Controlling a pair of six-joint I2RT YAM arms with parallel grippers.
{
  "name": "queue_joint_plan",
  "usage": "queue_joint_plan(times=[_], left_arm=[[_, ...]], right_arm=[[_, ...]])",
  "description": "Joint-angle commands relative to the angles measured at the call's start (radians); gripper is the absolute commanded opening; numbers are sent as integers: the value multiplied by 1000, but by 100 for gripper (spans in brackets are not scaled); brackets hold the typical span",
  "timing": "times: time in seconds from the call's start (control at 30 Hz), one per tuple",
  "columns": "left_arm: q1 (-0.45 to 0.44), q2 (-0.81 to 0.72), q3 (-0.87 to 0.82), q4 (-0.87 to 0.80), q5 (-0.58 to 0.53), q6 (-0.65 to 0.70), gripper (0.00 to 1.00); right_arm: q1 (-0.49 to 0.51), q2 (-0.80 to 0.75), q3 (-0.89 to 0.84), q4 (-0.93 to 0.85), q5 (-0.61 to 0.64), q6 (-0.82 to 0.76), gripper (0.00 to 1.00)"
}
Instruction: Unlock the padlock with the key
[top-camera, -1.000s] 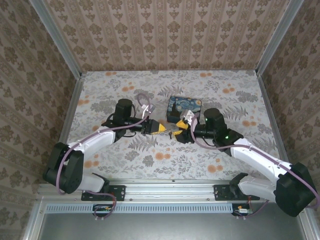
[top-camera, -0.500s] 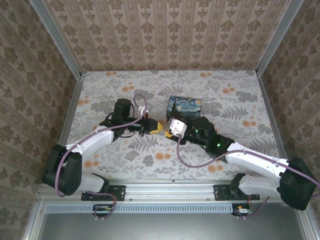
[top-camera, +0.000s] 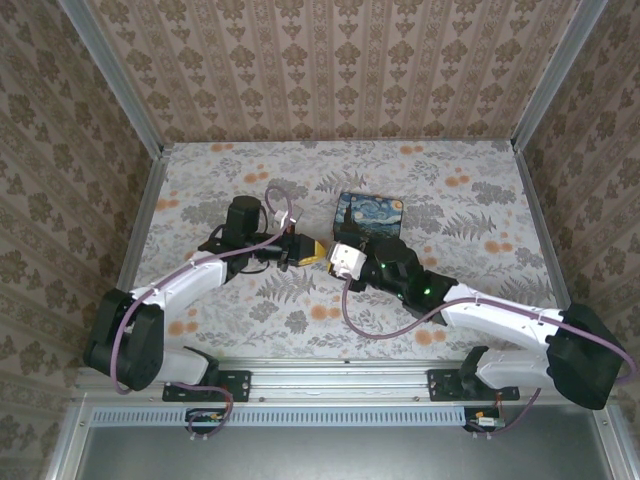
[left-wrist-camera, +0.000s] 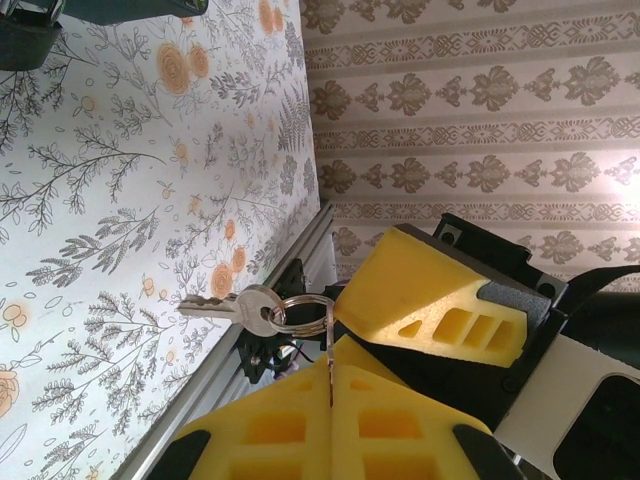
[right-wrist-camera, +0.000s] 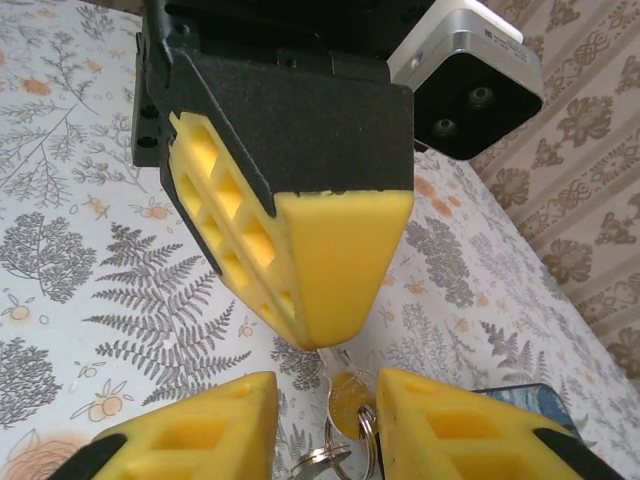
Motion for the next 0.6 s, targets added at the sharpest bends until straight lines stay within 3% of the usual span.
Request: queue_joint_plan(times=[0.0,0.17,0.47,0.57], left_arm=[[5,-18,-5,37,11,-12,0],[6,-15,-8,59,12,-26,0],[5,-13,-6,84,24,-47,0],[3,-16,-6,78,25,-45,0]], right_arm=[[11,6,-21,54,59,-29,25],[15,-1,-31,61,70,-48,20],[48,19,-55,107,161,-117,29],[54,28,-61,135,185,-136,23]])
